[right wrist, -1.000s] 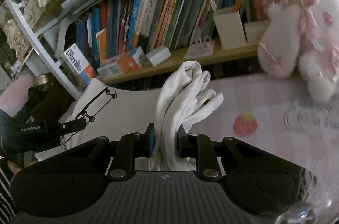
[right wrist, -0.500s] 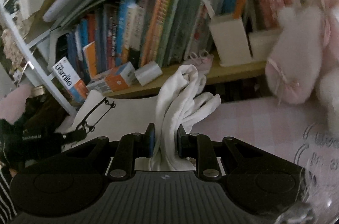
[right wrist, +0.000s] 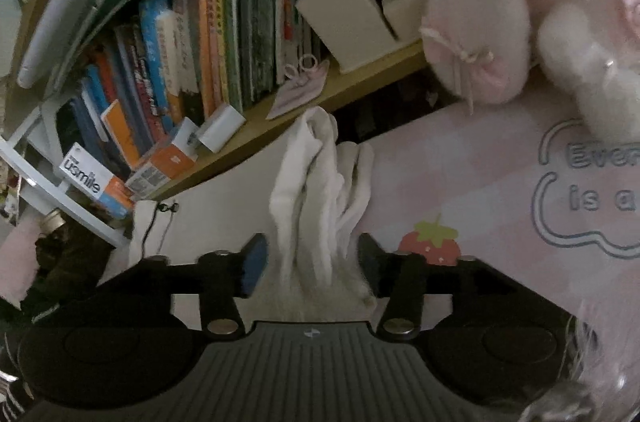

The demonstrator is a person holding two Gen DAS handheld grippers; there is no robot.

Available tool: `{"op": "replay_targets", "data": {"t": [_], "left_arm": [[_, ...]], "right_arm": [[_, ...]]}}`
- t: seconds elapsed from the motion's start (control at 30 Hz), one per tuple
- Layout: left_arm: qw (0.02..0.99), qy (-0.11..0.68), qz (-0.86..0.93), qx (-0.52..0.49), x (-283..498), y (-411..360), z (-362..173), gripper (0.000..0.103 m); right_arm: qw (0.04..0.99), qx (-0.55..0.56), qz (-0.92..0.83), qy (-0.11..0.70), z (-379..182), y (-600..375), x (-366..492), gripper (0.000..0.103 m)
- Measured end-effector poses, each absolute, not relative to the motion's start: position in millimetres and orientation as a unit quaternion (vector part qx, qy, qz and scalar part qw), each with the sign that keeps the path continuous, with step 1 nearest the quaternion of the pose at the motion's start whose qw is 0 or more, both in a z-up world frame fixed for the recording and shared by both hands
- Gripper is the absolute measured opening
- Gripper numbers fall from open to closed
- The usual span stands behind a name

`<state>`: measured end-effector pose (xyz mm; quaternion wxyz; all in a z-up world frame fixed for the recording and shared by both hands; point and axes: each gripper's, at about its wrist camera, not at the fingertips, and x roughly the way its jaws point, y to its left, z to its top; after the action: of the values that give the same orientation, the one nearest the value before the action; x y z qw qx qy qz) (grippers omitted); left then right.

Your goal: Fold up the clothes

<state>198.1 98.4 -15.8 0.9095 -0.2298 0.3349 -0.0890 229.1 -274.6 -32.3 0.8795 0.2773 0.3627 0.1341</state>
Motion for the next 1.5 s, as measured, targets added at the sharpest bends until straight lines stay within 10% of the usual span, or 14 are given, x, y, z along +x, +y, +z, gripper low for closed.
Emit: {"op": "replay_targets", "data": {"t": [0.7,1.5], "left_arm": [[0.934,0.351,-0.022,-0.069,74,21,1,0.088],[0.931,0.361,-0.011,-0.051,10,16,9,0.102]], "right_arm": [[0.928,0.082,0.102,0.348,-12,-237,92,0.1],[0.923,0.063,0.074,0.372,-7,-218,5,0.103]]}}
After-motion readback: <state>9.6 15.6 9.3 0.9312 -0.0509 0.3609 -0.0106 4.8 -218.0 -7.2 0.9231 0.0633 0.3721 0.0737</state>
